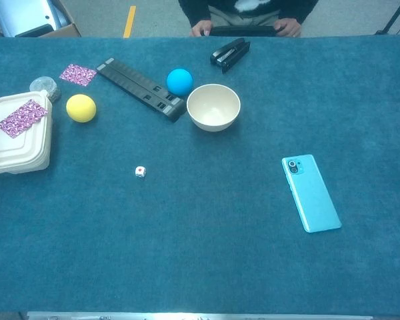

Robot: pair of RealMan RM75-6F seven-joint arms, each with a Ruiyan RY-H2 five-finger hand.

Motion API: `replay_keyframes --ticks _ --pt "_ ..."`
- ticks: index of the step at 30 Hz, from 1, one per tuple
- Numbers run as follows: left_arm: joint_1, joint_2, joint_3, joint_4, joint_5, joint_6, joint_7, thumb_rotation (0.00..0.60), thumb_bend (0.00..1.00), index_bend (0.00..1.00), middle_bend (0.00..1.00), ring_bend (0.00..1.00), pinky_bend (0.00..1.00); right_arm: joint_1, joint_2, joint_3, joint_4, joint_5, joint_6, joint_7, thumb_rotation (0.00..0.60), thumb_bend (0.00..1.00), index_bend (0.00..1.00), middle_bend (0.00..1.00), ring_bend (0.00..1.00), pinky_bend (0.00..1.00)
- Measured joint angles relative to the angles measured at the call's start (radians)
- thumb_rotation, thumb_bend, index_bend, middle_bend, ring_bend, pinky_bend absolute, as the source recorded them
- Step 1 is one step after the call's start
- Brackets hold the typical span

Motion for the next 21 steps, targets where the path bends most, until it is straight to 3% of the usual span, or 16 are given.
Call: replay_keyframes --ticks 17,20,21 --pt "-0.013 0.03 0.001 -0.011 0.009 -0.02 -0.003 0.6 0.45 0.24 0.31 0.18 0.07 0.002 0.002 0.0 0.011 0.002 -0.003 0.016 0.6 0.29 0.25 0.21 0.06 0.06" --pt "-0.022 0.045 0.005 -0.015 0.021 -0.032 -0.007 0.6 0.45 0.24 0.39 0.28 0.09 0.001 0.001 0.0 0.013 0.001 -0.001 0.018 0.6 0.29 0.25 0.21 0.06 0.06" --pt "-0.025 0.047 0.006 -0.016 0.026 -0.035 -0.008 0.6 0.45 0.24 0.45 0.35 0.14 0.0 -0.001 0.0 0.014 0.0 0.002 0.02 0.6 0.29 0.25 0.21 0.06 0.06"
